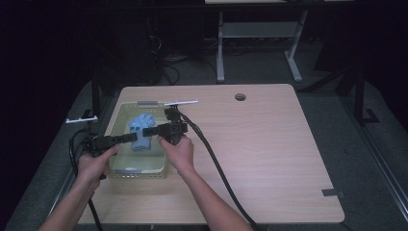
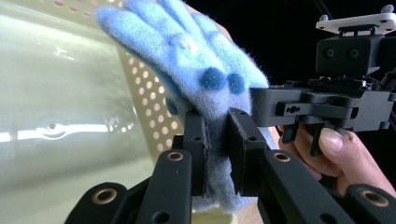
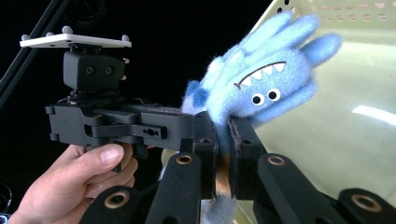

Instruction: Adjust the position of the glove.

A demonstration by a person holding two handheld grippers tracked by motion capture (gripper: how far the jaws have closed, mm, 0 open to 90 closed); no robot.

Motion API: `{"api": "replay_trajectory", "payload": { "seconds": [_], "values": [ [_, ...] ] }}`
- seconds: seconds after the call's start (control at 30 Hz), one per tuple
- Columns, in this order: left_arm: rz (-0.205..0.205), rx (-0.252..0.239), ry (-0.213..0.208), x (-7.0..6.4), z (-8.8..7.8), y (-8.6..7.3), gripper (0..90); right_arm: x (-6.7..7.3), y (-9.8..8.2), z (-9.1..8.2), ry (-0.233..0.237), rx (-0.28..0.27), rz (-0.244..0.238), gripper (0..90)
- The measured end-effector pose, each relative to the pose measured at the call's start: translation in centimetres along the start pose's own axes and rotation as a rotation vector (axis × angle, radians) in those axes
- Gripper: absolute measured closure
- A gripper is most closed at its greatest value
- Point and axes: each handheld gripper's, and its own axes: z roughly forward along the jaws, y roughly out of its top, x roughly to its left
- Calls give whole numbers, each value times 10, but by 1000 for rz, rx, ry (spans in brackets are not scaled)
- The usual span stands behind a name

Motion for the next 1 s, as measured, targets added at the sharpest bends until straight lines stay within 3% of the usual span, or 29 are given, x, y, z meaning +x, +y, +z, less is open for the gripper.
{"api": "replay_trajectory", "payload": {
  "seconds": [0.33,1.0],
  "values": [
    [-7,12,24,12,-4,1,781,-3,-1,15,3,12,-9,832],
    [-12,48,83,24,0,2,781,-16,-4,32,-5,31,8,831]
  ]
}}
